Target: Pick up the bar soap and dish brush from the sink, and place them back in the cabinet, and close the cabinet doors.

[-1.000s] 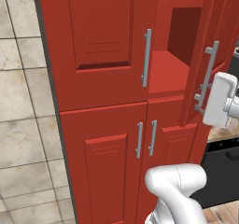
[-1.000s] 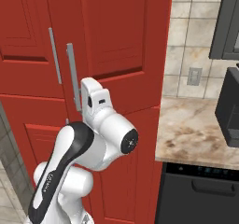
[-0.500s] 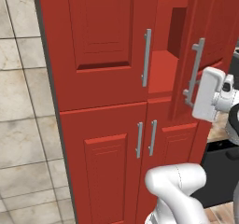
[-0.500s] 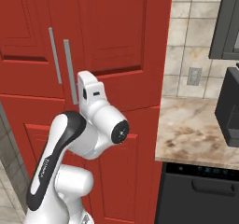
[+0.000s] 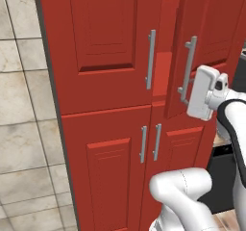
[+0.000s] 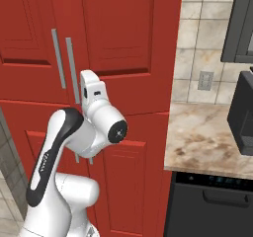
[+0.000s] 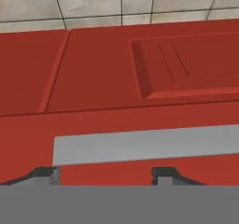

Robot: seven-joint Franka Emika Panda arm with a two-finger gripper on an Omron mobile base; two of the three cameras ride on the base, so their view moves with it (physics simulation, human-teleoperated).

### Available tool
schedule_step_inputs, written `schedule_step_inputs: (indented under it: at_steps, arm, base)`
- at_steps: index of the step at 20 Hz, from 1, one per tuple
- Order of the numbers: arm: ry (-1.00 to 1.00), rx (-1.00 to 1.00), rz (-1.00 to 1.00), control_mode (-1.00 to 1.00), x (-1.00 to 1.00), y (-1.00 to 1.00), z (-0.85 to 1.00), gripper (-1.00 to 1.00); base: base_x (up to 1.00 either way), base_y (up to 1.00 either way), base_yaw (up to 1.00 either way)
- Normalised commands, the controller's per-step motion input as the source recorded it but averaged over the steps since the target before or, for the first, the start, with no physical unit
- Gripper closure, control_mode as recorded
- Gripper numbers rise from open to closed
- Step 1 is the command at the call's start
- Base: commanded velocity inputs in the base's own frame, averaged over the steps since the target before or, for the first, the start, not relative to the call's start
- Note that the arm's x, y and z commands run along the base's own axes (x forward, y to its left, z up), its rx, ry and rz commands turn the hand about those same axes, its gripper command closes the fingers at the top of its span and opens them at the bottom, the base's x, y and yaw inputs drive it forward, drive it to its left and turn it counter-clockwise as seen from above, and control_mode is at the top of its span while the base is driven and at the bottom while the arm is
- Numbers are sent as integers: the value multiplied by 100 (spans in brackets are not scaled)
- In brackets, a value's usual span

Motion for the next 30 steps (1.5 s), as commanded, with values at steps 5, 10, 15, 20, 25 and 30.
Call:
schedule_step_inputs:
  at_steps: [5, 10, 15, 20, 25, 30]
  arm:
    - [0, 0, -5, -100, 36, 15, 0, -100]
    - [0, 0, -5, -100, 38, 9, 0, -100]
    - [0, 0, -4, -100, 36, 6, 0, -100]
    - [0, 0, -2, -100, 22, 2, 0, -100]
    - [0, 0, 0, -100, 14, 0, 0, -100]
    - [0, 0, 0, -100, 19, 0, 0, -100]
  base:
    - [0, 0, 0]
    - [0, 0, 0]
    - [0, 0, 0]
    - [0, 0, 0]
    - [0, 0, 0]
    - [0, 0, 0]
